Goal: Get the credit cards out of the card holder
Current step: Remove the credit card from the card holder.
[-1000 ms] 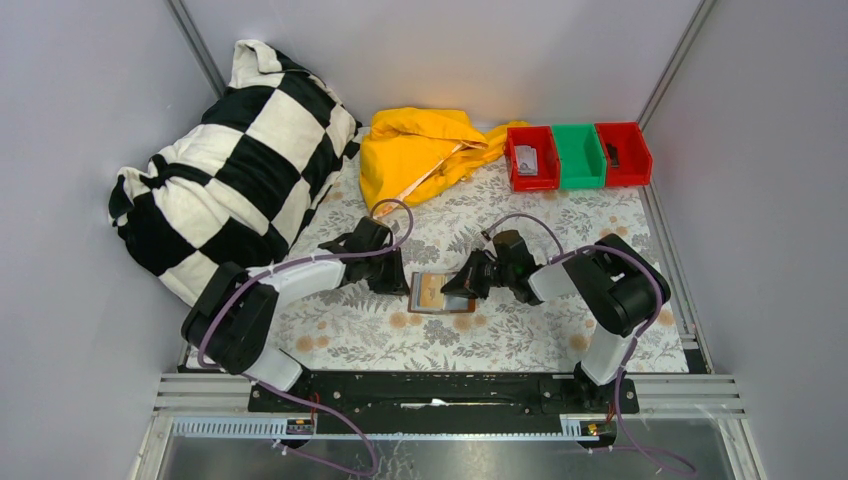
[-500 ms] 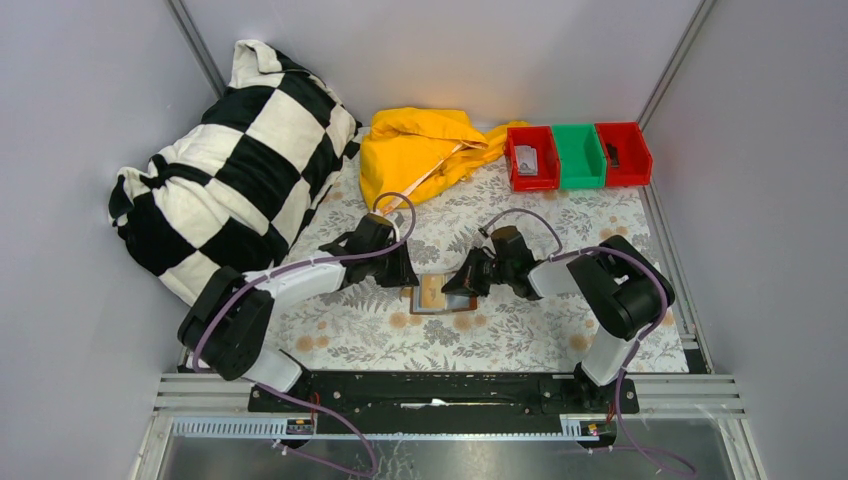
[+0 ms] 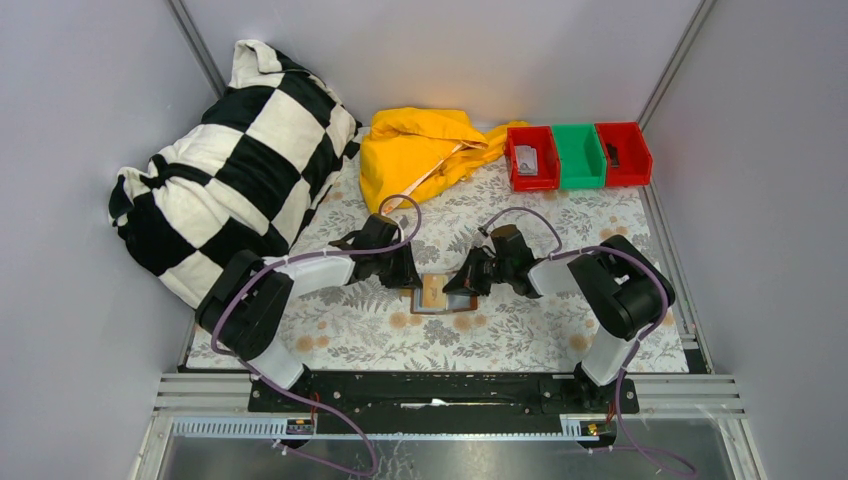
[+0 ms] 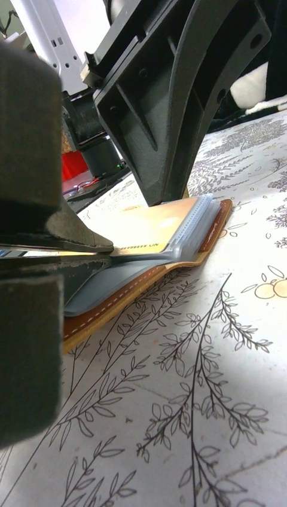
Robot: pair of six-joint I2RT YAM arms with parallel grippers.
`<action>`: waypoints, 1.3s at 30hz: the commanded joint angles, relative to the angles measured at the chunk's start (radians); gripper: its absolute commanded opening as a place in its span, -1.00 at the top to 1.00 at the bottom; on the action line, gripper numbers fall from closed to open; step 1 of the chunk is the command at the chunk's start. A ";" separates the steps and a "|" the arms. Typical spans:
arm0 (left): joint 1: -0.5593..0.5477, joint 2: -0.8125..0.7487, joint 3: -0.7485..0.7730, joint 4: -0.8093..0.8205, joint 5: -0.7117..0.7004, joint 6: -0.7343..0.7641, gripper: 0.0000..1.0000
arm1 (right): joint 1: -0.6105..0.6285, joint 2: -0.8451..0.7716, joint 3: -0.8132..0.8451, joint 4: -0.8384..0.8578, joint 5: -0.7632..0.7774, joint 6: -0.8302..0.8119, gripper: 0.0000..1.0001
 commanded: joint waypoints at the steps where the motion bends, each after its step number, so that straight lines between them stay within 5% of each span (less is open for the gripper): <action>1: -0.009 0.095 0.008 0.003 -0.025 0.001 0.51 | 0.003 -0.031 -0.010 -0.002 0.012 -0.013 1.00; 28: -0.006 0.088 -0.068 0.022 -0.041 -0.003 0.53 | -0.030 -0.125 -0.008 -0.144 0.085 -0.122 1.00; 32: -0.006 0.069 -0.078 0.029 -0.034 -0.004 0.53 | -0.032 -0.116 0.000 -0.146 0.076 -0.112 0.56; 39: -0.007 -0.015 -0.078 -0.001 -0.047 -0.010 0.51 | -0.055 -0.101 -0.077 0.026 0.000 0.006 0.45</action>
